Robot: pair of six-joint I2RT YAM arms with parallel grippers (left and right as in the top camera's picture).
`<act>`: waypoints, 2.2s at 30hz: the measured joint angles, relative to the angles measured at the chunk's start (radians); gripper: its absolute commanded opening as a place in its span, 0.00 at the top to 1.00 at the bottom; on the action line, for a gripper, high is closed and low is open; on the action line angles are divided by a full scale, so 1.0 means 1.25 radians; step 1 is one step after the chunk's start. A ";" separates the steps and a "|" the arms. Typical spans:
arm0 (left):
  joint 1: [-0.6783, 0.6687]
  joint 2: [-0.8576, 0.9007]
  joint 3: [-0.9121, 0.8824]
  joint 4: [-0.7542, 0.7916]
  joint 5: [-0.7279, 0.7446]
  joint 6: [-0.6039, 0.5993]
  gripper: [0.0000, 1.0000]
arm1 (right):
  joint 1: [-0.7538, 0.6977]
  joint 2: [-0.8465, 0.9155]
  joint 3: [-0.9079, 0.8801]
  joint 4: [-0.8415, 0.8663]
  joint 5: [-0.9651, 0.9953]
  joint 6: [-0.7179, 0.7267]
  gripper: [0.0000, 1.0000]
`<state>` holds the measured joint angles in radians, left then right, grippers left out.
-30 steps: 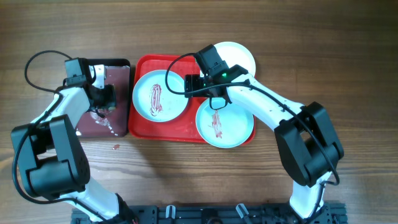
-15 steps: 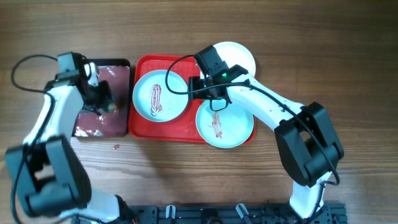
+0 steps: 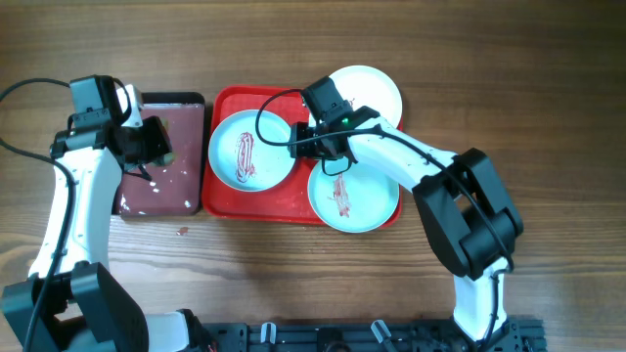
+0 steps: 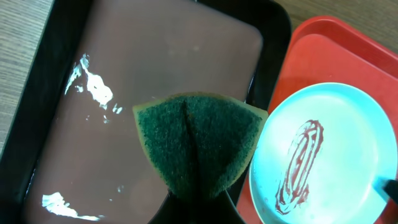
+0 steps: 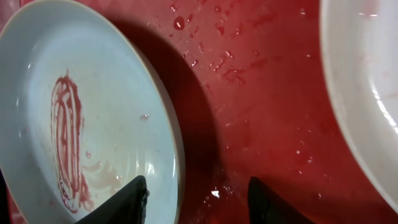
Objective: Clean dirty plates on tray and stack at the side
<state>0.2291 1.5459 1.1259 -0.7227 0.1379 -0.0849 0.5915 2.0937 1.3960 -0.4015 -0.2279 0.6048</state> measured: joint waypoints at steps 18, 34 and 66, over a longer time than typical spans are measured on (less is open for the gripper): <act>-0.123 0.000 0.000 0.031 0.027 0.003 0.96 | 0.046 0.026 0.000 0.052 0.016 0.054 0.96; -0.305 0.233 0.000 0.141 0.034 -0.027 0.96 | 0.017 0.026 0.002 0.011 -0.007 0.051 0.96; -0.321 0.306 0.037 0.161 -0.022 -0.236 0.96 | -0.024 0.026 0.005 0.013 -0.082 -0.043 0.96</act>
<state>-0.1722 1.9282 1.1721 -0.5217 0.1101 -0.3798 0.5610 2.1265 1.4029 -0.3847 -0.3309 0.5510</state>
